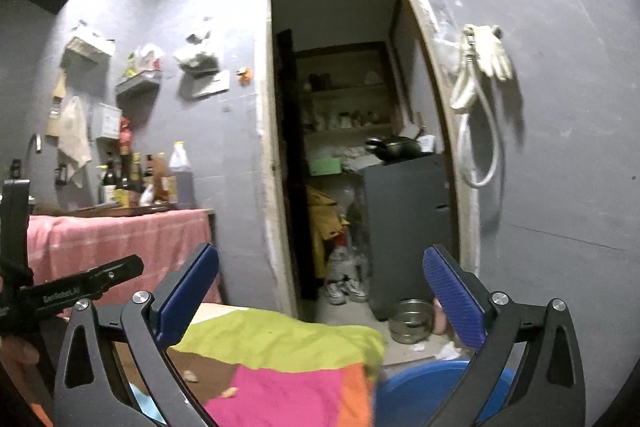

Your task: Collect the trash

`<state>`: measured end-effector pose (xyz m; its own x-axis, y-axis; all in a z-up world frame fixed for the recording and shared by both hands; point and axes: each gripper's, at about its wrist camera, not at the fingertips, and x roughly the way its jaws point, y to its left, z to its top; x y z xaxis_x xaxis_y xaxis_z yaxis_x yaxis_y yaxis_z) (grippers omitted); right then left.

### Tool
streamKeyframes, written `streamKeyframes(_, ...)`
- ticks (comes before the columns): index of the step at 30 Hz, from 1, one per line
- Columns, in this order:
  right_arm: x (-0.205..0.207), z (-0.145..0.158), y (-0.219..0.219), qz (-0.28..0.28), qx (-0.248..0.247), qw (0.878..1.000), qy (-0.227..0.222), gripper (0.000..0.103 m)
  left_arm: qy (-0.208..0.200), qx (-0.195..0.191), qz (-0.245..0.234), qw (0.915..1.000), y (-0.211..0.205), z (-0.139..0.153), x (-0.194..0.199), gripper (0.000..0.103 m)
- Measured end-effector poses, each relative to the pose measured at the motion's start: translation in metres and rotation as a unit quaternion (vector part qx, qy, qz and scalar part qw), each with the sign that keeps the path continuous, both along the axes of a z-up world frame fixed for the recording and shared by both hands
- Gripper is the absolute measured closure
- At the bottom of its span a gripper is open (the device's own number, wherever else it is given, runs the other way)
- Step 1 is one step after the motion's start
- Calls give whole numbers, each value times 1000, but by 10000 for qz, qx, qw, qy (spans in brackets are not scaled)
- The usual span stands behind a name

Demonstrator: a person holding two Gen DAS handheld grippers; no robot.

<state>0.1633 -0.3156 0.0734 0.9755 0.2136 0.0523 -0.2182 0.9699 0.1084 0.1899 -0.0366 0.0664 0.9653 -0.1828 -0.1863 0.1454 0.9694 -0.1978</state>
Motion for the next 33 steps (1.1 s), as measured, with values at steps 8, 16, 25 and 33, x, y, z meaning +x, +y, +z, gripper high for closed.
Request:
streamKeyframes(8,17,-22,46,403,-299,9981,355,0,429,155,211,9987,43,-35,-1,2)
streamKeyframes(16,42,-55,62,568,-511,9922,988,0,846,351,296,9954,52,-70,13,2)
streamKeyframes(25,60,-78,68,582,-574,9874,1355,0,1221,532,277,9907,54,-96,35,2)
streamKeyframes(33,80,-98,74,671,-836,9763,1881,0,1608,563,84,9853,55,-110,51,2)
